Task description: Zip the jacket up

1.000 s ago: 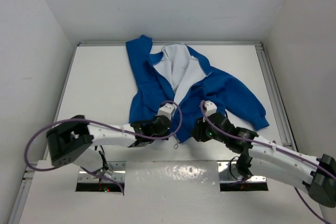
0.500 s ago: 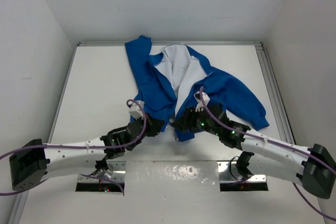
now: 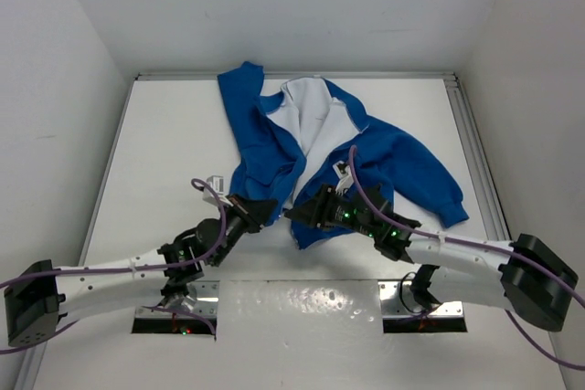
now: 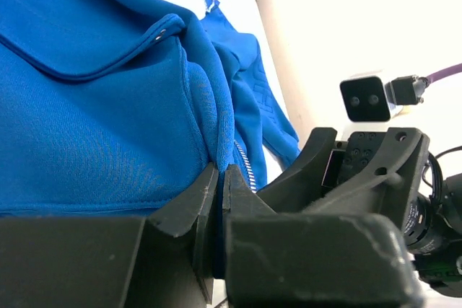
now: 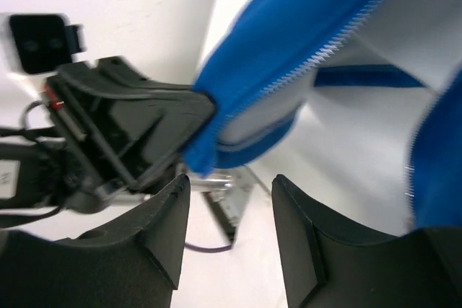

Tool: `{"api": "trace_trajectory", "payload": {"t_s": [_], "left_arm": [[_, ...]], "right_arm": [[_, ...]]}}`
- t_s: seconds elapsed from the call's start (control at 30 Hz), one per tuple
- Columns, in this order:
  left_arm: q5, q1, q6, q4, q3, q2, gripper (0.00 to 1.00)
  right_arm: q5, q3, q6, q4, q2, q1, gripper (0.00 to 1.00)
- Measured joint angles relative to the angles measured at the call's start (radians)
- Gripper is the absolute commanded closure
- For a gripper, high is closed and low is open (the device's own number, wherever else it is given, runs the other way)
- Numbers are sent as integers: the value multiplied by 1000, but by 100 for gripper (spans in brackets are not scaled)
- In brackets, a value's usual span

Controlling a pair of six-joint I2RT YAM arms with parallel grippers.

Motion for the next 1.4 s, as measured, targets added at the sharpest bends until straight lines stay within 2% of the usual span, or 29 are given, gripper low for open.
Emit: {"api": "trace_trajectory", "payload": {"t_s": [0.37, 0.77, 0.9, 1.07, 1.17, 1.27, 1.3, 1.37, 1.4], "left_arm": [[55, 0, -24, 74, -38, -11, 100], [85, 0, -41, 88, -54, -59, 100], [88, 0, -40, 91, -63, -79, 100], [89, 0, -27, 60, -65, -111, 100], [101, 0, -22, 38, -64, -121, 100], [111, 2, -22, 8, -54, -122, 88], [111, 2, -22, -12, -45, -123, 77], [121, 2, -16, -48, -26, -137, 63], [129, 2, -11, -66, -19, -150, 59]], "right_arm": [[-43, 0, 22, 214, 79, 13, 66], [-23, 0, 20, 252, 121, 13, 68], [-18, 0, 26, 256, 138, 13, 75], [-22, 0, 34, 297, 161, 15, 93], [-24, 0, 21, 313, 167, 15, 100], [-37, 11, -25, 296, 167, 15, 100], [-45, 24, -60, 273, 165, 15, 100], [-61, 57, -131, 220, 157, 15, 100], [-72, 77, -173, 190, 148, 15, 100]]}}
